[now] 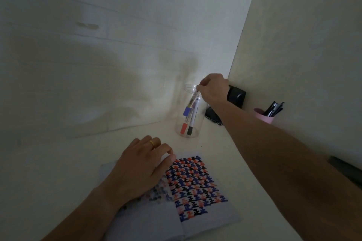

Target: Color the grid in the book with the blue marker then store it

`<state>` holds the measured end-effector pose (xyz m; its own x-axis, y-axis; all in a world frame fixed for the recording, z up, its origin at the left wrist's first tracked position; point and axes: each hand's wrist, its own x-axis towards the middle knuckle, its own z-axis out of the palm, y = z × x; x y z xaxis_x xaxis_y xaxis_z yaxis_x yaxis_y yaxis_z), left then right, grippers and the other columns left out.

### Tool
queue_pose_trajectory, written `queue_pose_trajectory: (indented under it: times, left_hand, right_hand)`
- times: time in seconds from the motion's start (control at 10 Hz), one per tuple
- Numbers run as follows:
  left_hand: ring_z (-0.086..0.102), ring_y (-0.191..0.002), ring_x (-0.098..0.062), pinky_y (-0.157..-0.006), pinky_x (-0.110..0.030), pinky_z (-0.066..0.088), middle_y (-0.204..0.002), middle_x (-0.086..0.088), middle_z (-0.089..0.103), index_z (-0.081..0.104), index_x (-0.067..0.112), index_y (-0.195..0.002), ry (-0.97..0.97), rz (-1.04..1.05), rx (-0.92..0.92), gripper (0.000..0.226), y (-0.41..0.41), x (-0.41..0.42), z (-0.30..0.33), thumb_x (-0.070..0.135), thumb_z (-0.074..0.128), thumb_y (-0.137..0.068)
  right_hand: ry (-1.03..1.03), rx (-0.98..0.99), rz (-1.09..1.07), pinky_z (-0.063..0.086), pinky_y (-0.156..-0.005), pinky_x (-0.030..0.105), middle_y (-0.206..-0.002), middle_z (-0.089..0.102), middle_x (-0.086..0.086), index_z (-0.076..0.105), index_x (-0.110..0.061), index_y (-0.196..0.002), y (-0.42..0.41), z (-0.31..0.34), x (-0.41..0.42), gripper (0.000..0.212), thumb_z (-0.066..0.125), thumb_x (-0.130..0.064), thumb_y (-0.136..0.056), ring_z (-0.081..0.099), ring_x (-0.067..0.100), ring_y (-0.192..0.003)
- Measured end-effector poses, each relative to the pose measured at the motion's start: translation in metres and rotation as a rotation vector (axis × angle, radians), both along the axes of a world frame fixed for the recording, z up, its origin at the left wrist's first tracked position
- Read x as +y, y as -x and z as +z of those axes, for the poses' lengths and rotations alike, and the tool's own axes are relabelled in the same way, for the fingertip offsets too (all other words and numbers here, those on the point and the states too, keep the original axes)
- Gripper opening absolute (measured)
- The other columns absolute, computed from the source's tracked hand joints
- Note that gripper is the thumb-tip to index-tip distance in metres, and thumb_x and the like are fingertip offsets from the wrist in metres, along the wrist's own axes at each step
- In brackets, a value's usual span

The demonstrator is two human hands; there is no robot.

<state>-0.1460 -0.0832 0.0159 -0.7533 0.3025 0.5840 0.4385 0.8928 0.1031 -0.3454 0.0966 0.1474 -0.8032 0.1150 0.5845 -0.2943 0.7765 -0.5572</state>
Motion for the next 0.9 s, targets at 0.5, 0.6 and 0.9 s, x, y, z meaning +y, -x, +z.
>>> queue_pose_trajectory:
  times: [0.5, 0.6, 0.9]
  left_hand:
    - [0.052, -0.093, -0.010, -0.083, -0.030, 0.040, -0.103, 0.010, 0.061, 0.060, 0.034, -0.111, -0.013, -0.077, -0.082, 0.033, -0.003, 0.001, 0.000, 0.052, 0.037, -0.096]
    - [0.053, -0.100, -0.012, -0.087, -0.033, 0.042, -0.112, 0.008, 0.061, 0.059, 0.033, -0.116, 0.029, -0.094, -0.130, 0.040, -0.004, 0.004, -0.002, 0.057, 0.036, -0.094]
    - [0.047, -0.110, -0.008, -0.090, -0.036, 0.044, -0.119, 0.013, 0.060, 0.058, 0.039, -0.116, 0.101, -0.131, -0.226, 0.041, -0.010, 0.009, -0.009, 0.062, 0.037, -0.091]
  right_hand:
    - [-0.145, -0.049, 0.137, 0.055, -0.089, 0.031, -0.112, 0.075, -0.005, 0.073, -0.022, -0.111, -0.124, -0.064, 0.040, 0.026, 0.062, -0.038, -0.094, 0.066, 0.008, -0.095]
    - [-0.223, -0.192, 0.115, 0.049, -0.097, 0.035, -0.123, 0.069, -0.006, 0.069, -0.029, -0.114, -0.171, -0.113, 0.063, 0.028, 0.057, -0.045, -0.095, 0.061, 0.013, -0.109]
    - [-0.371, -0.242, 0.120, 0.045, -0.098, 0.035, -0.127, 0.060, -0.003, 0.063, -0.029, -0.121, -0.205, -0.165, 0.080, 0.035, 0.047, -0.049, -0.097, 0.050, 0.019, -0.118]
